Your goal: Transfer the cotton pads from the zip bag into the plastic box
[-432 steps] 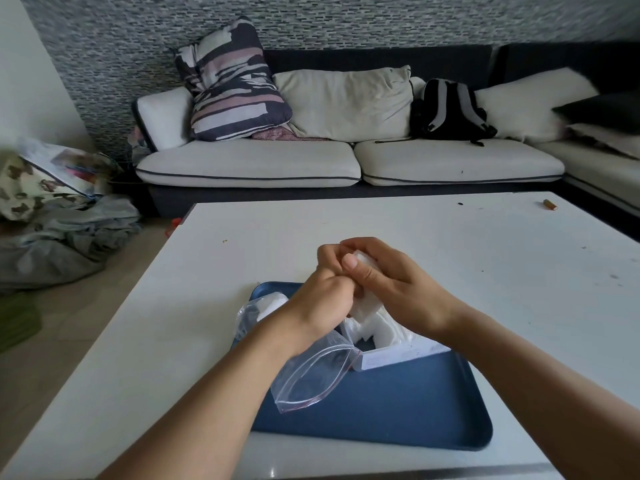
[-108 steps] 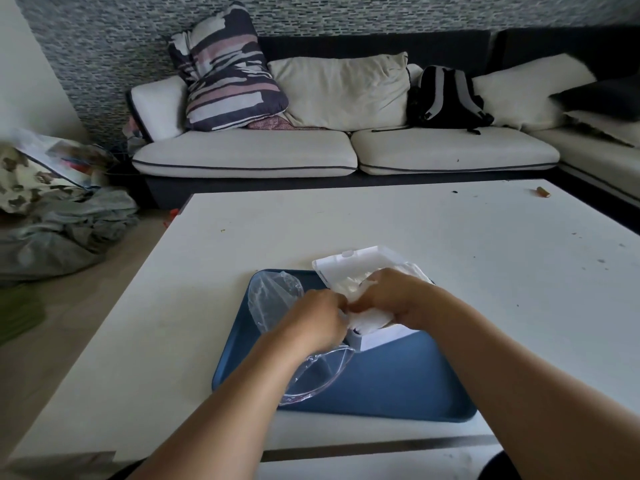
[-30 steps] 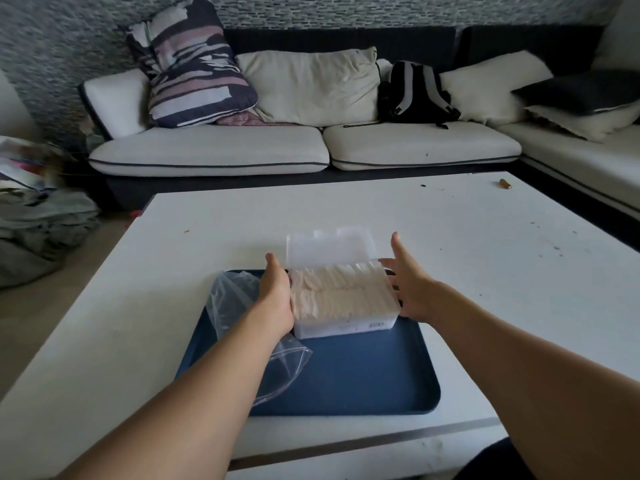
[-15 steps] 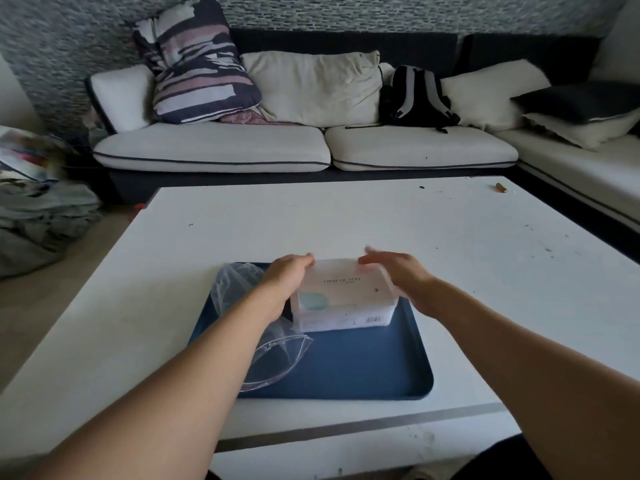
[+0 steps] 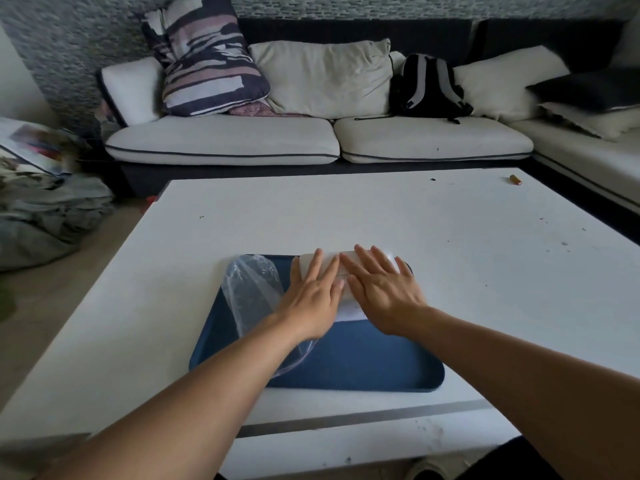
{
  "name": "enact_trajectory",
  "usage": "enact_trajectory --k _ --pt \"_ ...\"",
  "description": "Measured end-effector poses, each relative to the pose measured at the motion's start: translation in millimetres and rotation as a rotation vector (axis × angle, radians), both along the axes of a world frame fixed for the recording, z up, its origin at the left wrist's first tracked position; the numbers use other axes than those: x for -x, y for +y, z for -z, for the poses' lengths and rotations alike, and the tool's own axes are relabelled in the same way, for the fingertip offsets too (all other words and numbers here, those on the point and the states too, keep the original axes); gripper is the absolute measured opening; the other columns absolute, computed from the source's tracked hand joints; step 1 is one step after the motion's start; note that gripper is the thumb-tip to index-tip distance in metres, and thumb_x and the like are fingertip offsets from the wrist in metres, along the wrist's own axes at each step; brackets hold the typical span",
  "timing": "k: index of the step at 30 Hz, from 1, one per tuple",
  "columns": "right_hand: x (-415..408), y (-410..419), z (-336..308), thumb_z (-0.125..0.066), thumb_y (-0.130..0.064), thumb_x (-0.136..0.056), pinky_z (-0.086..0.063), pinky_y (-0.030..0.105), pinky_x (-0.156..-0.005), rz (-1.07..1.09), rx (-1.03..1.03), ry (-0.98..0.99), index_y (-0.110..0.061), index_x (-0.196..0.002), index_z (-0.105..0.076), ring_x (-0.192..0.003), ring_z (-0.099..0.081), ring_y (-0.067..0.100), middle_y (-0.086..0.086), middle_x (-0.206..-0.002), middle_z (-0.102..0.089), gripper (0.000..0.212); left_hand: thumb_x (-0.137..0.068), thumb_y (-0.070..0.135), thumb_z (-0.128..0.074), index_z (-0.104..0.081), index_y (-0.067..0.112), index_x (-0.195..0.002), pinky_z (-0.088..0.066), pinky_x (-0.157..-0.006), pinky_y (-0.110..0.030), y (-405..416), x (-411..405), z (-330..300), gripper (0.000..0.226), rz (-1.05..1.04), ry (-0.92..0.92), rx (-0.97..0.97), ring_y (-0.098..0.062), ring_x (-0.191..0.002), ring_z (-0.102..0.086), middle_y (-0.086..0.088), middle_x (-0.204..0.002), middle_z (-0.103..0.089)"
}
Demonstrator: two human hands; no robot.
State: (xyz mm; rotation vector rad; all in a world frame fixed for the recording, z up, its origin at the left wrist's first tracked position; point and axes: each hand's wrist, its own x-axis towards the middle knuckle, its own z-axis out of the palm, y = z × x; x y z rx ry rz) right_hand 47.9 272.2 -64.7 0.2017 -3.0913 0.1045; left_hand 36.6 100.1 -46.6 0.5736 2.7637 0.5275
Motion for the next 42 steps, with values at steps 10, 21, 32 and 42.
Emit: enact_trajectory --k 10,21,32,42 --pt "2.8 -63.3 -51.4 -0.042 -0.046 -0.102 -0.038 0.04 -0.112 -0.005 0.357 0.075 -0.019 -0.143 -0.048 -0.139 -0.04 0.023 0.002 -0.152 -0.043 0.05 -0.077 0.051 -0.075 -0.03 0.013 -0.152 -0.053 -0.096 -0.048 -88.8 43.2 -40.4 0.096 -0.571 -0.061 0.084 -0.038 -0.131 -0.047 -0.015 -0.15 -0.039" --pt "-13.6 -64.0 -105.6 -0.089 -0.049 -0.066 -0.046 0.023 -0.081 0.064 0.778 -0.002 -0.026 -0.145 -0.042 -0.097 -0.061 0.013 -0.003 -0.119 -0.064 0.095 -0.092 0.001 -0.061 -0.066 0.006 -0.085 -0.056 -0.059 -0.026 -37.0 5.8 -95.5 0.011 -0.562 -0.385 -1.23 -0.022 -0.072 -0.071 -0.009 -0.076 -0.075" --pt "-159.7 188.5 -81.5 -0.076 -0.013 -0.084 -0.053 0.034 -0.081 0.681 0.627 0.344 -0.017 -0.099 -0.077 -0.088 -0.068 0.027 0.003 -0.094 -0.075 0.016 -0.098 0.022 -0.064 -0.069 0.018 -0.117 -0.056 -0.094 -0.038 174.0 -74.4 -76.0 0.02 0.17 -0.465 -0.799 -0.02 -0.105 -0.072 -0.006 -0.116 -0.074" --pt "-322.9 320.0 97.4 -0.085 -0.018 -0.069 -0.049 0.028 -0.083 1.064 0.429 -0.019 -0.028 -0.137 -0.059 -0.113 -0.063 0.024 -0.003 -0.133 -0.064 0.073 -0.096 0.04 -0.064 -0.072 0.02 -0.115 -0.047 -0.08 -0.022 293.1 -158.8 -37.2 0.028 0.841 -0.216 0.063 -0.011 -0.092 -0.063 0.004 -0.109 -0.073"
